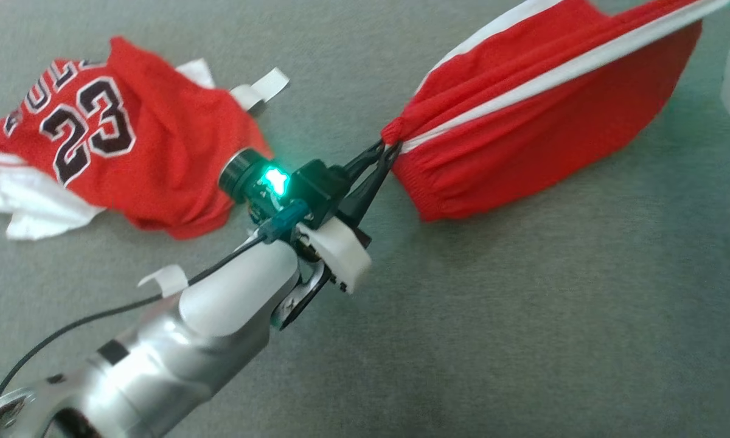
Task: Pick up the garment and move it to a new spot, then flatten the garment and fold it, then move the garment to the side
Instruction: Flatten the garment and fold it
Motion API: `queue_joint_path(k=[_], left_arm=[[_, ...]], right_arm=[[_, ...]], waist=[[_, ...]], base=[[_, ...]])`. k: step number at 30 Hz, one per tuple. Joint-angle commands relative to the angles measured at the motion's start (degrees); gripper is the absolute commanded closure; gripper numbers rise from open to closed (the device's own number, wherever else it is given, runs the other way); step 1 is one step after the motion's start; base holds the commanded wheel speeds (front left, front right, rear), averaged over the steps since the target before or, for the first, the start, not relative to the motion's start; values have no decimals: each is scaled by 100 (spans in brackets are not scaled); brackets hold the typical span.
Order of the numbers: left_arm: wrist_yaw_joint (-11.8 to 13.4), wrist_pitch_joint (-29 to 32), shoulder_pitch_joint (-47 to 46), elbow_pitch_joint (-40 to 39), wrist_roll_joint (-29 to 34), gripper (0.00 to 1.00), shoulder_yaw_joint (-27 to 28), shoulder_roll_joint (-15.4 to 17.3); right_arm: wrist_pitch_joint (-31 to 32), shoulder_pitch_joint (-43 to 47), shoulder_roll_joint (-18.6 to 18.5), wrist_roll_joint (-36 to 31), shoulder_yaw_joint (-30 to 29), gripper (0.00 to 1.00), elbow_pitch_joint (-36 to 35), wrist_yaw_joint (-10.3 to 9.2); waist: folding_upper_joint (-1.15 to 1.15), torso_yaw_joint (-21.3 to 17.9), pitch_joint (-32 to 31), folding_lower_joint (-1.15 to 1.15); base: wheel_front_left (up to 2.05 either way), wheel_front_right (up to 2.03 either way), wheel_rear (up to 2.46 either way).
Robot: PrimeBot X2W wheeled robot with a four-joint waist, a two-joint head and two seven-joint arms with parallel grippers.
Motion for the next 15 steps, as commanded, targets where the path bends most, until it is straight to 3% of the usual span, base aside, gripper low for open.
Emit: queue_joint_path(k=[1, 15], left_arm=[[-26, -65, -273, -17, 44, 100, 260, 54], [-193, -414, -723, 689, 138, 100, 247, -532]], right_arm=[[-78, -196, -32, -79, 56, 100, -35, 18], [-987, -1197, 205, -352, 250, 100, 1405, 18]], waist=[[0, 193, 212, -2], [0, 569, 832, -2]], base=[[0, 0, 0], [0, 0, 0]])
